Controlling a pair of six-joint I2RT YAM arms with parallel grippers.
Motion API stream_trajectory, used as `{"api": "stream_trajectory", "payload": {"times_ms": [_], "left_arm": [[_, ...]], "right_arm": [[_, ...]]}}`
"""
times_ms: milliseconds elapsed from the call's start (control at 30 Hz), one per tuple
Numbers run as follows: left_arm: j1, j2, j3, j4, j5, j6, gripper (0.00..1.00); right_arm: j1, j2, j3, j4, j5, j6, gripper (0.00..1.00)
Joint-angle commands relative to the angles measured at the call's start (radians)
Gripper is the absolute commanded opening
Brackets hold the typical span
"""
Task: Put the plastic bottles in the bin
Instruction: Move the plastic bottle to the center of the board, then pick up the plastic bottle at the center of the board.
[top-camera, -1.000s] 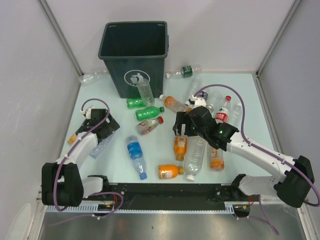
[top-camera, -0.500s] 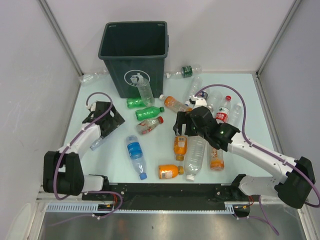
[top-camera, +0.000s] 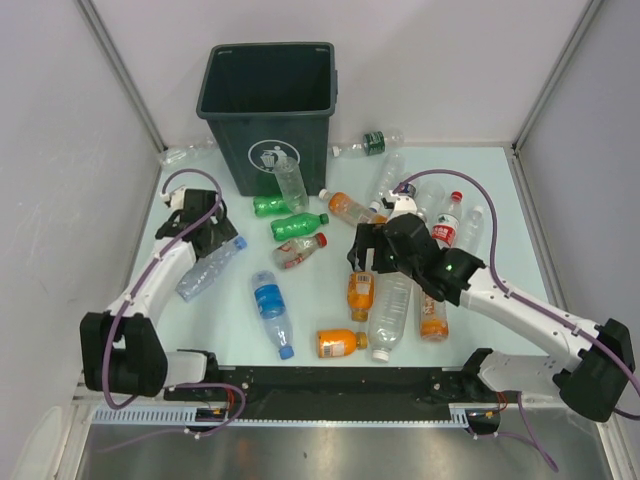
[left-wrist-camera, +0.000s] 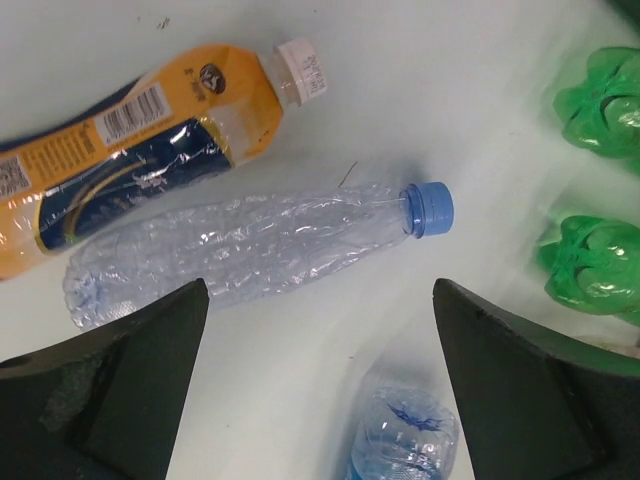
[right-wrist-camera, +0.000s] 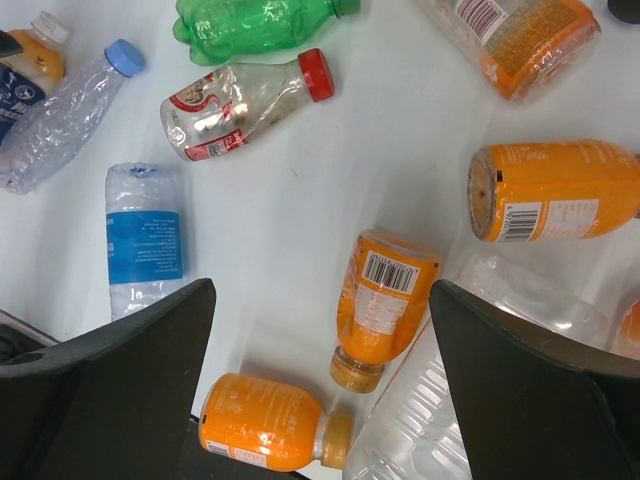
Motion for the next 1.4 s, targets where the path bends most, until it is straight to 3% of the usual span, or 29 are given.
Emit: {"api": "stream_trajectory", "payload": {"times_ms": [0,167,433,633,967,1033,1167,1367], "left_arm": [[0.009,0.099,0.096,-0.008,0.046,0.213,1.0],[0.009,0.176,0.162,-0.034,0.071,0.369,1.0],[0.009,0.238,0.128,0.01,0.212,0.558,0.98],[0.007,0.364,0.16,0.004,0.231,0.586,0.91],[0.009,0.443,0.179,0.004,0.232,0.574,0.91],[0.009,0.448,0.182,-0.004,0.243,0.563,0.86],[0.003,0.433,0.186,-0.027,0.237,0.543,0.62],[-0.01,0.365,0.172,-0.053,0.209,0.515,0.46]], "right_arm": [[-0.005,-0.046,-0.003,0.008,0.016,0.009,0.94],[-0.006,-0.043,-0.011,0.017,0.003,0.013,0.94],[-0.008,-0.057,-0.029,0.032,0.004,0.024,0.94],[-0.008,-0.057,-0.041,0.046,-0.008,0.036,0.93],[-0.011,-0.069,-0.052,0.051,-0.001,0.038,0.93],[-0.012,-0.072,-0.057,0.054,-0.002,0.04,0.93],[-0.012,-0.08,-0.063,0.054,-0.002,0.044,0.93],[-0.012,-0.089,-0.068,0.051,-0.002,0.05,0.92]]}}
